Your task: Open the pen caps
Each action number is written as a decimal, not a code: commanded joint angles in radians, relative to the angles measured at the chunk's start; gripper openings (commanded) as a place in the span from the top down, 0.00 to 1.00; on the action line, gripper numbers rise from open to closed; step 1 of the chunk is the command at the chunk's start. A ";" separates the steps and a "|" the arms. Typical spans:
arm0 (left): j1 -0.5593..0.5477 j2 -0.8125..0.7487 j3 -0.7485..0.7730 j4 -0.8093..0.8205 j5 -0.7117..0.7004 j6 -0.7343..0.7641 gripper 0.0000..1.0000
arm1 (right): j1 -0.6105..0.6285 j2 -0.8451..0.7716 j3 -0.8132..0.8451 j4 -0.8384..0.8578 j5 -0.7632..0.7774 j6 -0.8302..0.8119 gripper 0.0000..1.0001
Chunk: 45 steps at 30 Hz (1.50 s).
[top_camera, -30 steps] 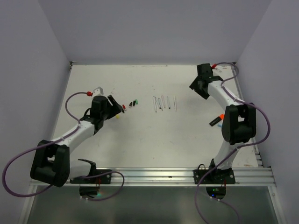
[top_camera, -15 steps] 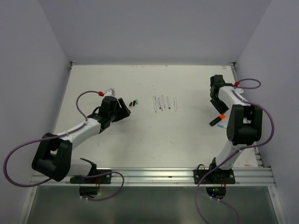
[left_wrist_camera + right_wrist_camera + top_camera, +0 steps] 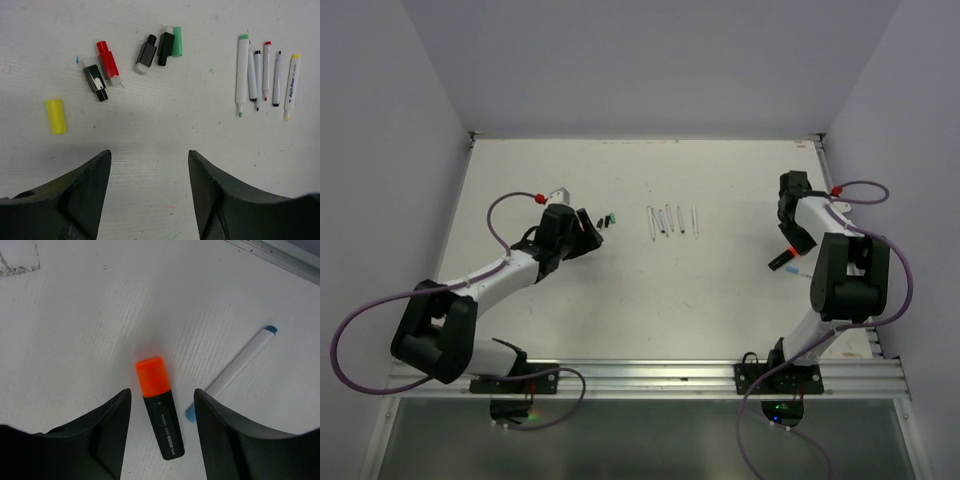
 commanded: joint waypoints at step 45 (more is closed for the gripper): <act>-0.005 -0.121 -0.024 0.011 -0.023 0.015 0.34 | -0.005 0.100 -0.052 0.214 -0.155 -0.138 1.00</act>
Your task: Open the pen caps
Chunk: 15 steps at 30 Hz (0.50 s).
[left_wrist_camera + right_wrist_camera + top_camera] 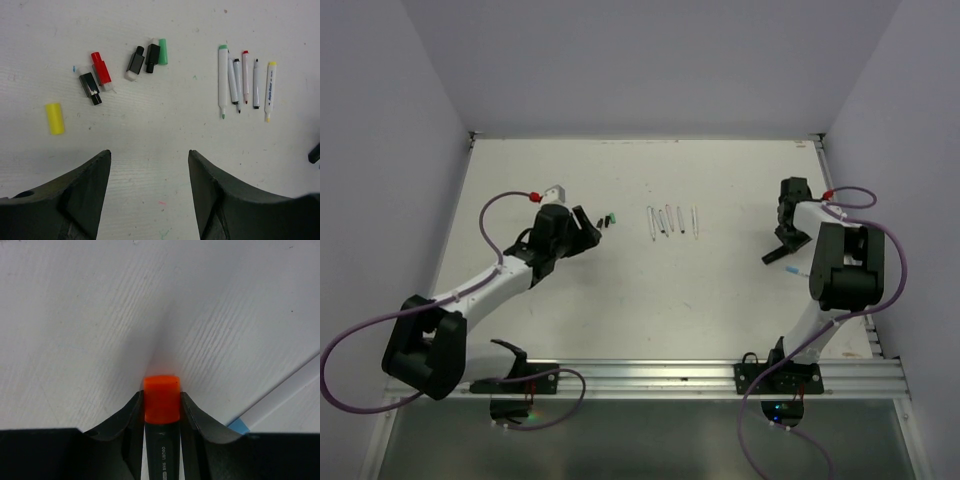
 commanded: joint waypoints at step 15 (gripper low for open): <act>-0.005 -0.069 -0.009 0.221 0.291 0.174 0.36 | 0.267 -0.218 0.080 0.122 -0.197 -0.267 1.00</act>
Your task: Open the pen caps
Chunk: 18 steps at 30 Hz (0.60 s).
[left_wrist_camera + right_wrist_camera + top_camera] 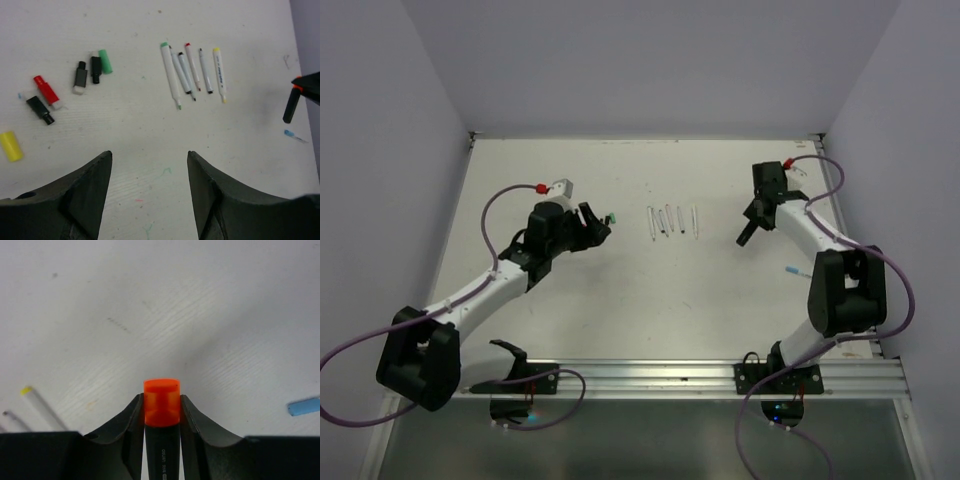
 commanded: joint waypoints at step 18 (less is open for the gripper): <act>-0.048 0.246 0.056 0.481 0.537 -0.072 0.38 | 0.216 -0.115 0.023 0.272 -0.547 -0.263 1.00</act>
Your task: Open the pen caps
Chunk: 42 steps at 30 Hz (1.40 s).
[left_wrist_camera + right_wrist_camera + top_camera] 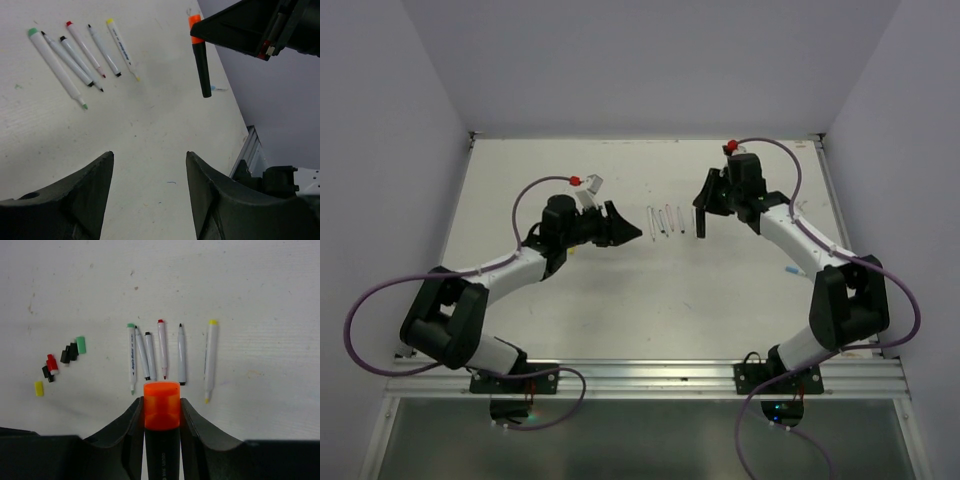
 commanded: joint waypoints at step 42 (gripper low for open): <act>-0.143 0.258 0.165 0.241 0.013 -0.104 1.00 | 0.278 0.001 0.096 -0.007 0.022 0.122 0.87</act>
